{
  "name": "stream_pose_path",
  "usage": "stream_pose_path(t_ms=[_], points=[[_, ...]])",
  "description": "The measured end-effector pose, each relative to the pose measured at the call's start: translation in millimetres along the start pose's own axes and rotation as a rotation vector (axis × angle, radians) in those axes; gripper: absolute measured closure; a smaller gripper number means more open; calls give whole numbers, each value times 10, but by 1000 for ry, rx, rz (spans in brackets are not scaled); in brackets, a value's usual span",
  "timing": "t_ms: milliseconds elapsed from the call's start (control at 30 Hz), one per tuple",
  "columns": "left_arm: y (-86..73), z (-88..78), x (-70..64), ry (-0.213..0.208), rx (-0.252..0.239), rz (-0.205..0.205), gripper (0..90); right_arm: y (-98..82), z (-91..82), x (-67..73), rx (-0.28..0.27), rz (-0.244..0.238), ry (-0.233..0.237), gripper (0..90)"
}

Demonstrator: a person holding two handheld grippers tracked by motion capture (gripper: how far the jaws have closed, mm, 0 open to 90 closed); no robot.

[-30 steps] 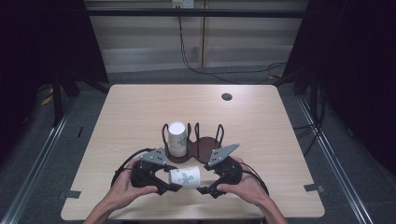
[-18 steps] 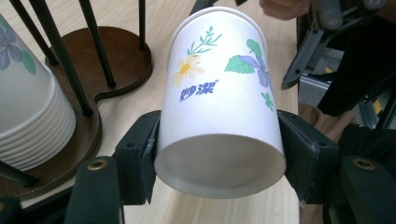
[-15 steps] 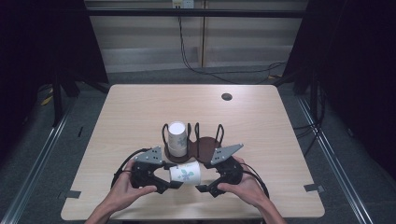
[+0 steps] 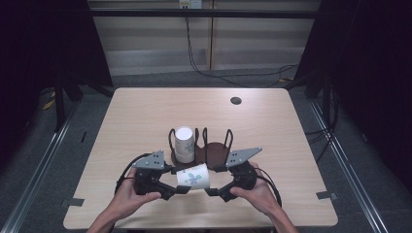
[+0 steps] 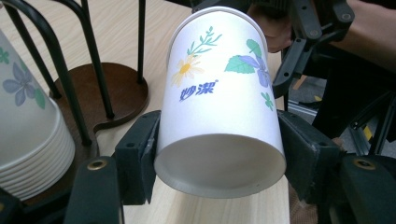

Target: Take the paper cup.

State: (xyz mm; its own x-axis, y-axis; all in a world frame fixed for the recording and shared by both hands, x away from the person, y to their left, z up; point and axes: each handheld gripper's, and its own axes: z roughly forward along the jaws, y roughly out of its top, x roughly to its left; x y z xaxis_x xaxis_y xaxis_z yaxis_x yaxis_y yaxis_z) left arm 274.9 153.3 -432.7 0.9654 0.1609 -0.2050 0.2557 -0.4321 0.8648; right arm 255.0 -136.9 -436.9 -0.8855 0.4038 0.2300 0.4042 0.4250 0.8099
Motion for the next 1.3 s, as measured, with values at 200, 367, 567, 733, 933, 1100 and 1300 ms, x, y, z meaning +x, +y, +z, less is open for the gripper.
stream_pose_path(t_ms=[200, 367, 567, 733, 933, 1100, 1300], points=[[14, -2, -7, -6, -33, -9, 354, 2, -57, -12, -56, 11, 20, 134], [50, 8, -21, -20, -53, -13, 354, 11, -103, -21, -118, 20, 53, 133], [66, 19, -44, -37, -60, -8, 354, 18, -137, -28, -157, 31, 74, 134], [75, 42, -66, -51, -55, -8, 354, 27, -133, -12, -175, 25, 106, 133], [82, 50, -80, -61, -54, -2, 354, 31, -113, -5, -172, 21, 116, 134], [83, 61, -95, -70, -57, -1, 354, 40, -98, 6, -174, 24, 139, 133], [90, 84, -107, -85, -59, -2, 354, 45, -88, 7, -172, 27, 159, 134]])
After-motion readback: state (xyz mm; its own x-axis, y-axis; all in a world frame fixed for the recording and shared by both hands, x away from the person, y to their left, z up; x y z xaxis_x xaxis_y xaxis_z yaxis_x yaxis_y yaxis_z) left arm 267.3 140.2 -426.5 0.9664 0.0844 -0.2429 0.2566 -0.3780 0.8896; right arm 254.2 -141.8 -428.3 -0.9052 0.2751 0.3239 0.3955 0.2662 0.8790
